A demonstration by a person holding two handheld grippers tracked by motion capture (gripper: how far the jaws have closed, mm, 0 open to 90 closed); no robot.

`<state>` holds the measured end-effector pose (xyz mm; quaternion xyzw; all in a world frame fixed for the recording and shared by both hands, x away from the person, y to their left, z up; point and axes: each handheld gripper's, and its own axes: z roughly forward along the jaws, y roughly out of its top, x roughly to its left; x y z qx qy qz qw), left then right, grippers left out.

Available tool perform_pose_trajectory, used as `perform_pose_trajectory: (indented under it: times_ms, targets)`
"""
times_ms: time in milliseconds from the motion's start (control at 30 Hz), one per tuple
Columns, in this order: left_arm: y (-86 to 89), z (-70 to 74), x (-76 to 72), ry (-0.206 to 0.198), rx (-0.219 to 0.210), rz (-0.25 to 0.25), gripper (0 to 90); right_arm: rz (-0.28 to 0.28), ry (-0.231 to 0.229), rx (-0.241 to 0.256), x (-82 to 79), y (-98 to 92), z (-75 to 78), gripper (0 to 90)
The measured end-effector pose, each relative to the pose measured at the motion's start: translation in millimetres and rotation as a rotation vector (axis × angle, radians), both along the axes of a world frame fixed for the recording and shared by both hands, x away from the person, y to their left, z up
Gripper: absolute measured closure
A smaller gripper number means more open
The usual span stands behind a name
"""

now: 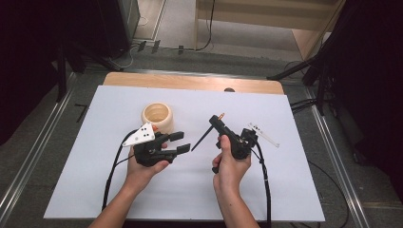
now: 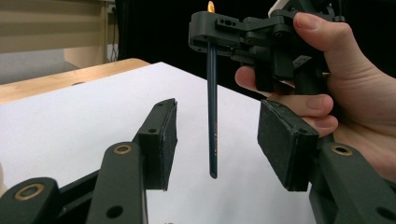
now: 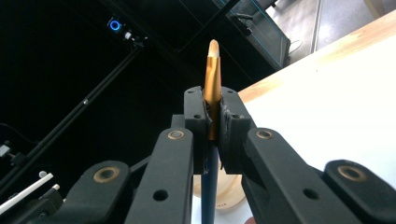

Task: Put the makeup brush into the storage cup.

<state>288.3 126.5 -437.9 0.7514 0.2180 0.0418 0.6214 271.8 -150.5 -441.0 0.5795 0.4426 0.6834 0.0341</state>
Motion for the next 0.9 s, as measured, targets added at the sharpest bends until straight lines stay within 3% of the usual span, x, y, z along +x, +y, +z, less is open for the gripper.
perform_pose_trajectory:
  times_ms: [900]
  targets:
    - [-6.3,-3.2,0.3,0.016,0.038,-0.016,50.9,-0.008,-0.097,-0.177,-5.6,9.7,12.6,84.8]
